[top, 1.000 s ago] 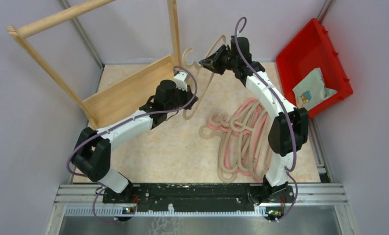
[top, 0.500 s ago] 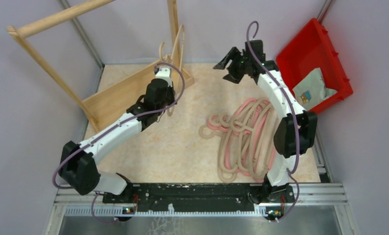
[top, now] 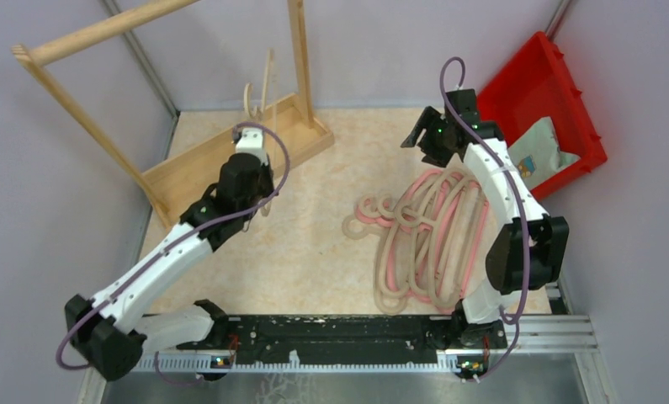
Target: Organize the hangers
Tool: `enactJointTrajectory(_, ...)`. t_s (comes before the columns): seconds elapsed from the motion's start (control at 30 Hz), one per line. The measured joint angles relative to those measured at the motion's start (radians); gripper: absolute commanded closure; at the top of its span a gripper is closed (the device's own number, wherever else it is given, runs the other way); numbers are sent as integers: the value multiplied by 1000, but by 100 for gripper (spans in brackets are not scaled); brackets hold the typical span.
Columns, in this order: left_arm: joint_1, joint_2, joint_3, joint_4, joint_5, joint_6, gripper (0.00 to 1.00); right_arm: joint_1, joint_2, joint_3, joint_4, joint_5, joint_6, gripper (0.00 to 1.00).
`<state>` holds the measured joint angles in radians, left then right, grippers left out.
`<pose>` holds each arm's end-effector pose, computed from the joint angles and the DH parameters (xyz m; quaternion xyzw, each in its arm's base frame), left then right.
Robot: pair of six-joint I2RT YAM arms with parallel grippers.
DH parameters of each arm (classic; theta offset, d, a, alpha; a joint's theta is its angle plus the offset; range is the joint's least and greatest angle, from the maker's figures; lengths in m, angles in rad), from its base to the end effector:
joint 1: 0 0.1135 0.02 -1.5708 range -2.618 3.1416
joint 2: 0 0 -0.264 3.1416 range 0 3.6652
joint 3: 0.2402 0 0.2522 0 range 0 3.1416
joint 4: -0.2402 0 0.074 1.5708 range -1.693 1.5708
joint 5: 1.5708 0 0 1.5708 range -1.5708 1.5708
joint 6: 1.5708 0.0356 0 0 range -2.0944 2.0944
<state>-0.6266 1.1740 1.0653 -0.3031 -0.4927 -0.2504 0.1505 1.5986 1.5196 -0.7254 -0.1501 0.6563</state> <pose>0.2242 -0.1415 0.3479 0.0206 0.8221 -0.0407 0.5675 0.3472 0.0580 0.3392 0.2043 0.9025 0.2103 0.3156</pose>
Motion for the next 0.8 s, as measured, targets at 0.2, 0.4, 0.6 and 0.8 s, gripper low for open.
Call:
enactJointTrajectory(0.2, 5, -195, -162, 10, -22, 25, 100, 0, 0, -34, 0, 11, -3, 32)
enactJointTrajectory(0.4, 32, 17, 70, -45, -135, 59, 100, 0, 1, -31, 0, 11, -13, 32)
enactJointTrajectory(0.6, 128, 177, 306, -36, -163, 93, 100, 0, 11, 2, 1, 18, -27, 32)
enactJointTrajectory(0.8, 160, 272, 504, 5, -186, 172, 100, 0, 11, 6, -1, 23, -29, 32)
